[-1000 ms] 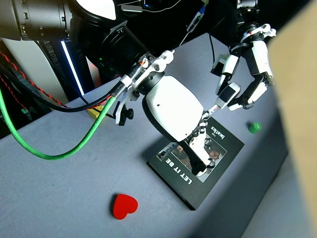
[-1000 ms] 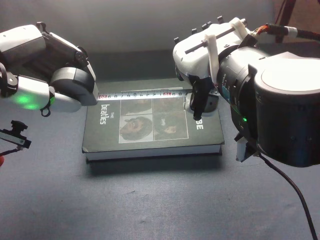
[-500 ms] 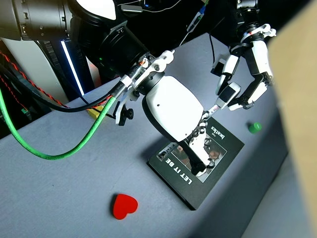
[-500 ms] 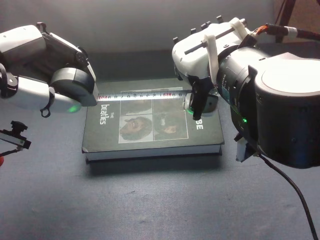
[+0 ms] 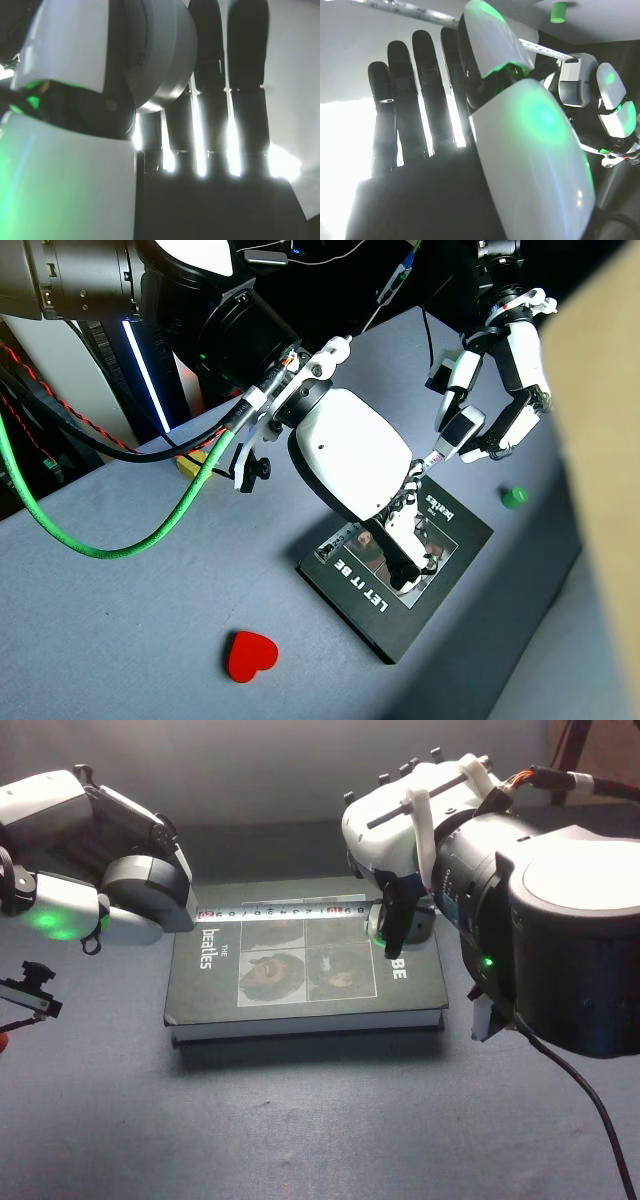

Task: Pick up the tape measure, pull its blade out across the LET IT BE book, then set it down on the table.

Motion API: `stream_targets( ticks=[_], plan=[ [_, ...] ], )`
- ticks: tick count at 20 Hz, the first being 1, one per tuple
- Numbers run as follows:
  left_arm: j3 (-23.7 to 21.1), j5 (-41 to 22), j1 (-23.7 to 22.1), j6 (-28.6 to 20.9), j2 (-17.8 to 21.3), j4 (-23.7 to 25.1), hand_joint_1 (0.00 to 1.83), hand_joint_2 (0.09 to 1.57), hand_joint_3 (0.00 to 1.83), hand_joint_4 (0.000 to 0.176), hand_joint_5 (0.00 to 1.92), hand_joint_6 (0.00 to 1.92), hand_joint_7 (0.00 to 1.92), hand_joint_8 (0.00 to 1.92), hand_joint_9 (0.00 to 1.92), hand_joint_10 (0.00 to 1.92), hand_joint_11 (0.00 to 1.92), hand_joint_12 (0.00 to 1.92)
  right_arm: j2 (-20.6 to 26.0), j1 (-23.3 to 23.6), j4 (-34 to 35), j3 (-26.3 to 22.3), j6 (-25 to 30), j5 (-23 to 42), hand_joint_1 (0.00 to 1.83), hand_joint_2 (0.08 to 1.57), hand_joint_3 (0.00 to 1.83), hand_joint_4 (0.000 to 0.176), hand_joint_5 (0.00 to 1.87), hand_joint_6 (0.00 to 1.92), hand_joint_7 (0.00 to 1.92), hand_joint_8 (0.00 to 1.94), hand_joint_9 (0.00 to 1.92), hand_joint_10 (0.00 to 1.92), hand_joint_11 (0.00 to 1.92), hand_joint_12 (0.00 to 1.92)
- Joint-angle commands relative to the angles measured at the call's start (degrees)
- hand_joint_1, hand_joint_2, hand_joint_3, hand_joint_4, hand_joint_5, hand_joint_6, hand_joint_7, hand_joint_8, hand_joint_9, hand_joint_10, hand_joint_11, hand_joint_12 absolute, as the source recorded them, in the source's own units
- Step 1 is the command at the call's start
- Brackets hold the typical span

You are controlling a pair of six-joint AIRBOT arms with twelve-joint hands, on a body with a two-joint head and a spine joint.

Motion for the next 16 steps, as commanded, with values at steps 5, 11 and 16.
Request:
stream_targets(
  ticks=[5, 11, 16],
  plan=[
    [0.35, -6.92, -0.43, -0.81, -0.07, -1.49, 1.40, 1.04, 0.00, 0.000, 0.97, 0.88, 1.27, 0.43, 1.10, 0.91, 1.08, 0.74, 0.28, 0.28, -5.08, -0.29, -0.03, -0.47, 0.97, 1.21, 0.00, 0.000, 0.67, 0.01, 0.66, 0.01, 0.56, 0.00, 0.12, 0.98],
    [0.47, -6.94, -0.25, -0.81, -0.10, -1.42, 1.42, 1.03, 0.00, 0.000, 0.99, 0.82, 1.32, 0.33, 1.13, 0.83, 0.99, 0.98, 0.28, 0.24, -4.84, -0.29, -0.04, -0.40, 0.97, 1.21, 0.00, 0.000, 0.66, 0.00, 0.68, 0.02, 0.58, 0.02, 0.11, 0.98],
    [0.43, -7.04, -0.46, -0.81, -0.18, -1.25, 1.40, 1.04, 0.00, 0.000, 1.00, 0.86, 1.25, 0.44, 1.12, 0.89, 1.06, 0.76, 0.25, 0.08, -4.21, -0.29, -0.12, -0.23, 0.97, 1.21, 0.00, 0.000, 0.64, 0.00, 0.67, 0.01, 0.56, 0.01, 0.12, 0.98]
  ],
)
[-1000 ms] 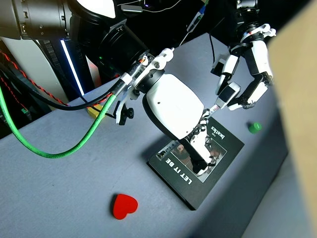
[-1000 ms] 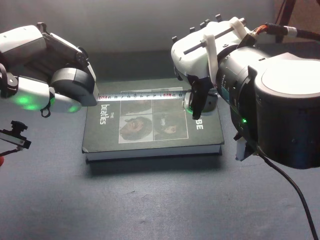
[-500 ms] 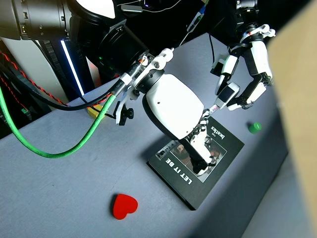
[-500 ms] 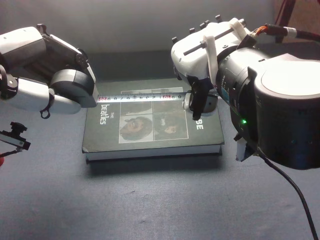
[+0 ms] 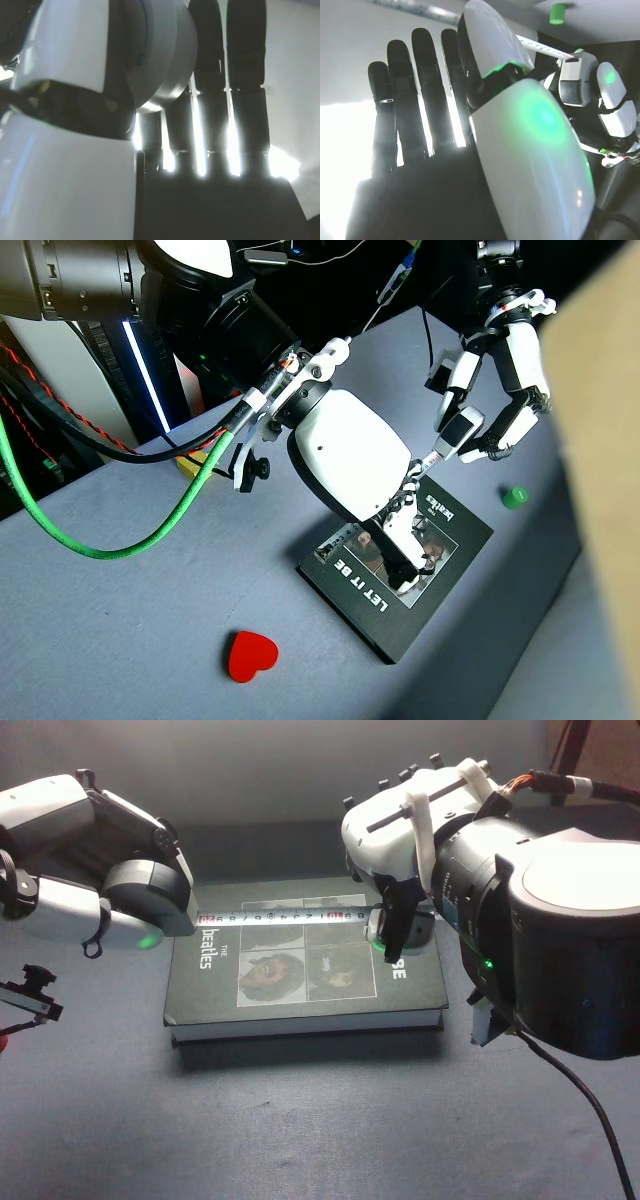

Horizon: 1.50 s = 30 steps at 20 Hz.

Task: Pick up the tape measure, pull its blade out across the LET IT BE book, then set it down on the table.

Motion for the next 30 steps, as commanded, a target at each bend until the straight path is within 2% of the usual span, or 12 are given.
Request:
stream_targets(
  ticks=[1, 17, 20, 21, 22, 23, 24, 25, 30],
  plan=[
    [0.27, -7.12, -0.61, -0.81, 0.06, -1.49, 1.40, 1.04, 0.00, 0.000, 1.01, 0.86, 1.25, 0.44, 1.11, 0.89, 1.06, 0.76, 0.25, 0.10, -4.92, -0.27, -0.15, -0.45, 0.97, 1.21, 0.00, 0.000, 0.64, 0.00, 0.67, 0.01, 0.56, 0.01, 0.12, 0.98],
    [0.30, -7.33, -0.55, -0.81, 0.06, -1.47, 1.40, 1.04, 0.00, 0.000, 0.99, 0.86, 1.25, 0.47, 1.10, 0.90, 1.07, 0.75, 0.29, -0.07, -4.85, -0.49, -0.58, -0.50, 0.97, 1.21, 0.00, 0.000, 0.67, 0.01, 0.69, 0.01, 0.57, 0.01, 0.12, 0.98],
    [0.40, -7.33, -0.59, -0.81, 0.05, -1.47, 1.40, 1.03, 0.00, 0.000, 1.01, 0.82, 1.30, 0.36, 1.12, 0.88, 1.08, 0.75, 0.29, 0.01, -4.91, -0.49, -0.58, -0.50, 0.97, 1.21, 0.00, 0.000, 0.68, 0.02, 0.70, 0.02, 0.58, 0.01, 0.13, 0.97],
    [0.37, -7.33, -0.60, -0.81, 0.05, -1.47, 1.40, 1.04, 0.00, 0.000, 0.99, 0.84, 1.28, 0.40, 1.12, 0.89, 1.07, 0.74, 0.29, 0.01, -4.95, -0.49, -0.58, -0.49, 0.97, 1.21, 0.00, 0.000, 0.67, 0.01, 0.70, 0.02, 0.58, 0.01, 0.13, 0.97],
    [0.32, -7.33, -0.60, -0.81, 0.05, -1.47, 1.48, 1.03, 0.00, 0.000, 0.98, 0.79, 1.28, 0.36, 1.15, 0.75, 0.95, 1.26, 0.29, 0.01, -4.97, -0.49, -0.58, -0.49, 0.97, 1.21, 0.00, 0.000, 0.66, 0.01, 0.70, 0.01, 0.58, 0.01, 0.13, 0.97],
    [0.30, -7.33, -0.59, -0.81, 0.05, -1.47, 1.50, 1.03, 0.00, 0.000, 0.98, 0.78, 1.28, 0.35, 1.15, 0.72, 0.92, 1.37, 0.29, 0.01, -4.97, -0.49, -0.58, -0.49, 0.97, 1.21, 0.00, 0.000, 0.66, 0.01, 0.70, 0.01, 0.58, 0.01, 0.13, 0.97],
    [0.30, -7.33, -0.58, -0.80, 0.05, -1.47, 1.42, 1.04, 0.00, 0.000, 0.98, 0.83, 1.29, 0.38, 1.13, 0.84, 0.98, 1.01, 0.29, 0.01, -4.97, -0.49, -0.58, -0.49, 0.97, 1.21, 0.00, 0.000, 0.66, 0.00, 0.69, 0.01, 0.58, 0.01, 0.13, 0.97],
    [0.30, -7.33, -0.58, -0.80, 0.05, -1.47, 1.40, 1.04, 0.00, 0.000, 0.97, 0.86, 1.28, 0.41, 1.11, 0.90, 1.04, 0.85, 0.29, 0.01, -4.97, -0.49, -0.58, -0.49, 0.97, 1.21, 0.00, 0.000, 0.65, 0.00, 0.69, 0.01, 0.58, 0.01, 0.14, 0.98],
    [0.30, -7.36, -0.59, -0.80, 0.05, -1.47, 1.40, 1.04, 0.00, 0.000, 0.98, 0.86, 1.27, 0.44, 1.10, 0.91, 1.05, 0.76, 0.32, 0.07, -5.00, -0.49, -0.58, -0.49, 0.97, 1.21, 0.00, 0.000, 0.65, 0.01, 0.71, 0.02, 0.58, 0.01, 0.14, 0.98]
  ],
)
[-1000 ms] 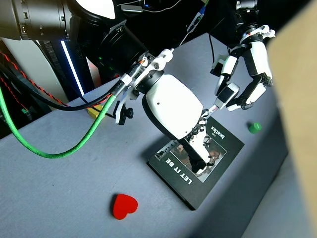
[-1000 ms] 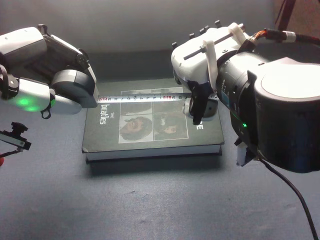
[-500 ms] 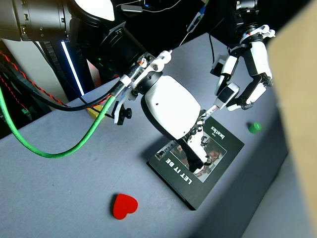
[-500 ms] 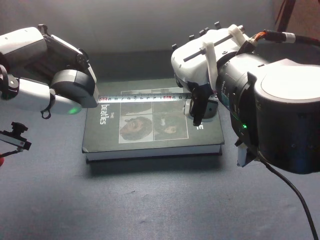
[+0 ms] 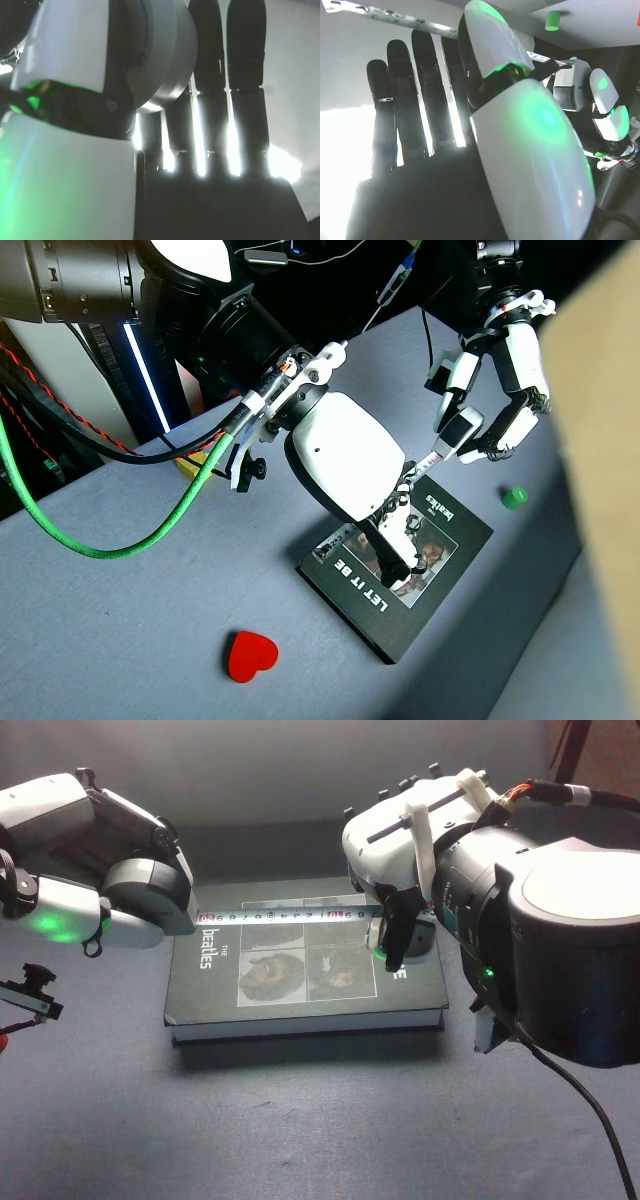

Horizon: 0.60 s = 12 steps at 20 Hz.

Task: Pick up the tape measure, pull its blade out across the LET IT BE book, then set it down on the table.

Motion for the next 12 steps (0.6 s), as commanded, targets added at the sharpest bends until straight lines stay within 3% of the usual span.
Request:
stream_targets(
  ticks=[1, 6, 7, 8, 10, 12],
  plan=[
    [0.30, -7.12, -0.59, -0.80, 0.05, -1.47, 1.40, 1.04, 0.00, 0.000, 0.98, 0.86, 1.27, 0.44, 1.10, 0.91, 1.04, 0.76, 0.34, 0.69, -5.28, -0.27, -0.10, -0.62, 0.97, 1.21, 0.00, 0.000, 0.66, 0.01, 0.71, 0.02, 0.58, 0.01, 0.14, 0.98],
    [0.32, -7.21, -0.65, -0.80, 0.05, -1.46, 1.40, 1.04, 0.00, 0.000, 0.97, 0.87, 1.25, 0.43, 1.12, 0.89, 1.06, 0.76, 0.39, 0.77, -5.28, -0.27, -0.11, -0.62, 0.97, 1.22, 0.00, 0.000, 0.72, 0.03, 0.75, 0.03, 0.63, 0.03, 0.18, 1.00],
    [0.29, -7.21, -0.67, -0.80, 0.05, -1.46, 1.40, 1.04, 0.00, 0.000, 0.97, 0.87, 1.27, 0.43, 1.11, 0.90, 1.06, 0.76, 0.39, 0.78, -5.28, -0.27, -0.12, -0.62, 1.12, 1.21, 0.00, 0.006, 0.78, 1.00, 0.84, 0.96, 0.83, 0.11, 0.35, 1.10],
    [0.29, -7.21, -0.67, -0.80, 0.05, -1.46, 1.40, 1.04, 0.00, 0.000, 0.97, 0.87, 1.27, 0.43, 1.10, 0.91, 1.06, 0.76, 0.39, 0.80, -5.28, -0.27, -0.12, -0.62, 1.17, 1.18, 0.00, 0.000, 0.81, 1.13, 0.92, 1.10, 1.00, 0.20, 0.53, 1.21],
    [0.37, -7.21, -0.61, -0.80, 0.05, -1.46, 1.40, 1.04, 0.00, 0.000, 0.97, 0.87, 1.27, 0.43, 1.10, 0.91, 1.06, 0.76, 0.40, 0.85, -5.28, -0.27, -0.12, -0.62, 1.19, 1.17, 0.00, 0.000, 0.84, 1.12, 0.94, 1.15, 0.93, 0.63, 0.59, 1.31],
    [0.39, -7.24, -0.58, -0.80, 0.05, -1.46, 1.40, 1.04, 0.00, 0.000, 0.97, 0.87, 1.27, 0.44, 1.10, 0.91, 1.06, 0.76, 0.43, 0.85, -5.28, -0.27, -0.12, -0.56, 1.19, 1.17, 0.00, 0.008, 0.85, 1.13, 0.92, 1.16, 0.85, 0.82, 0.58, 1.35]
  ],
)
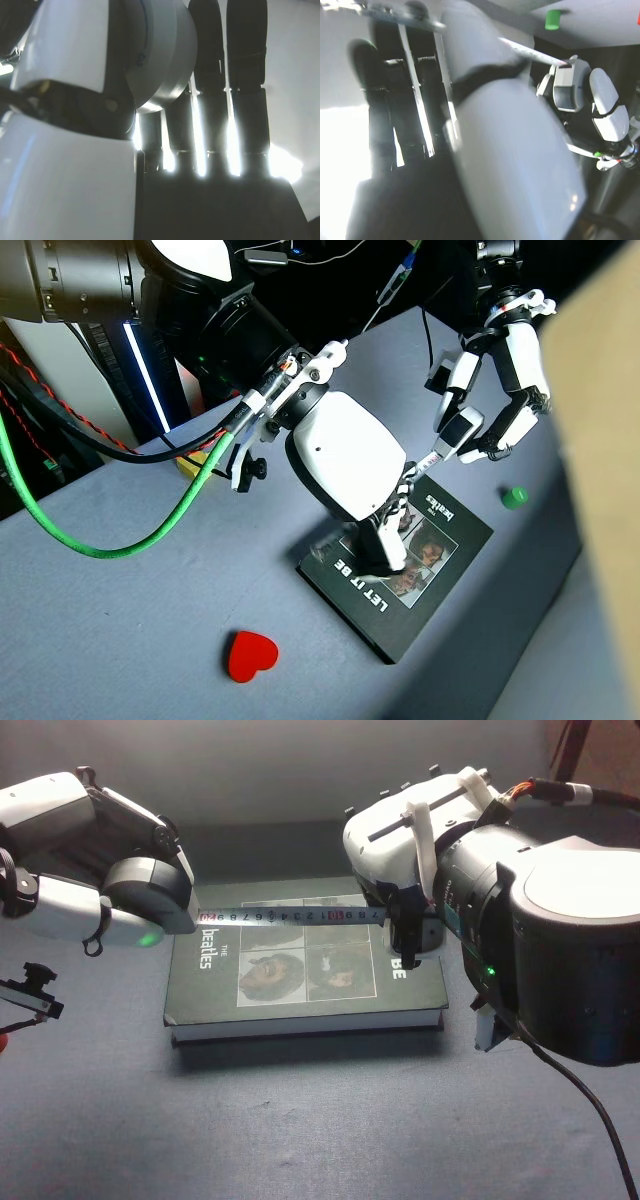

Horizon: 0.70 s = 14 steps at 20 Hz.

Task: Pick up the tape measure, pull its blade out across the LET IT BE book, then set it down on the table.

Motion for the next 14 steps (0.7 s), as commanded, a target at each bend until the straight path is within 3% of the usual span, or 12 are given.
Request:
stream_targets(
  ticks=[1, 2, 10, 11, 12, 14],
  plan=[
    [0.36, -6.95, -0.58, -0.74, 0.05, -1.51, 1.40, 1.04, 0.00, 0.000, 0.97, 0.87, 1.27, 0.44, 1.10, 0.91, 1.07, 0.76, 0.33, 0.83, -5.09, -0.27, -0.12, -0.53, 1.19, 1.17, 0.00, 0.008, 0.85, 1.13, 0.92, 1.16, 0.85, 0.83, 0.57, 1.35],
    [0.35, -6.96, -0.58, -0.74, 0.05, -1.51, 1.40, 1.04, 0.00, 0.000, 0.97, 0.87, 1.27, 0.44, 1.10, 0.91, 1.07, 0.76, 0.33, 0.83, -5.09, -0.27, -0.12, -0.52, 1.19, 1.17, 0.00, 0.000, 0.84, 1.13, 0.93, 1.16, 0.84, 0.85, 0.57, 1.34],
    [0.24, -7.14, -0.56, -0.74, 0.05, -1.51, 1.40, 1.04, 0.00, 0.000, 0.98, 0.86, 1.27, 0.44, 1.10, 0.91, 1.07, 0.75, 0.61, 0.80, -5.36, -0.28, -0.12, -0.49, 1.19, 1.17, 0.00, 0.000, 0.83, 1.15, 0.93, 1.16, 0.83, 0.89, 0.59, 1.35],
    [0.26, -7.15, -0.56, -0.74, 0.05, -1.51, 1.48, 1.03, 0.00, 0.000, 1.00, 0.77, 1.30, 0.32, 1.14, 0.74, 0.97, 1.24, 0.82, 0.79, -5.36, -0.28, -0.12, -0.45, 1.18, 1.17, 0.00, 0.009, 0.83, 1.16, 0.91, 1.17, 0.82, 0.89, 0.58, 1.35],
    [0.28, -7.18, -0.57, -0.74, 0.05, -1.51, 1.50, 1.03, 0.00, 0.000, 1.00, 0.76, 1.31, 0.30, 1.15, 0.71, 0.94, 1.34, 1.13, 0.73, -5.36, -0.31, -0.12, -0.27, 1.18, 1.18, 0.00, 0.010, 0.83, 1.16, 0.91, 1.17, 0.82, 0.89, 0.57, 1.35],
    [0.25, -7.25, -0.57, -0.74, 0.05, -1.51, 1.50, 1.03, 0.00, 0.000, 1.00, 0.75, 1.31, 0.29, 1.15, 0.70, 0.94, 1.37, 1.90, 0.60, -5.37, -0.47, -0.14, 0.13, 1.18, 1.17, 0.00, 0.012, 0.84, 1.15, 0.90, 1.18, 0.82, 0.89, 0.58, 1.35]
  ],
)
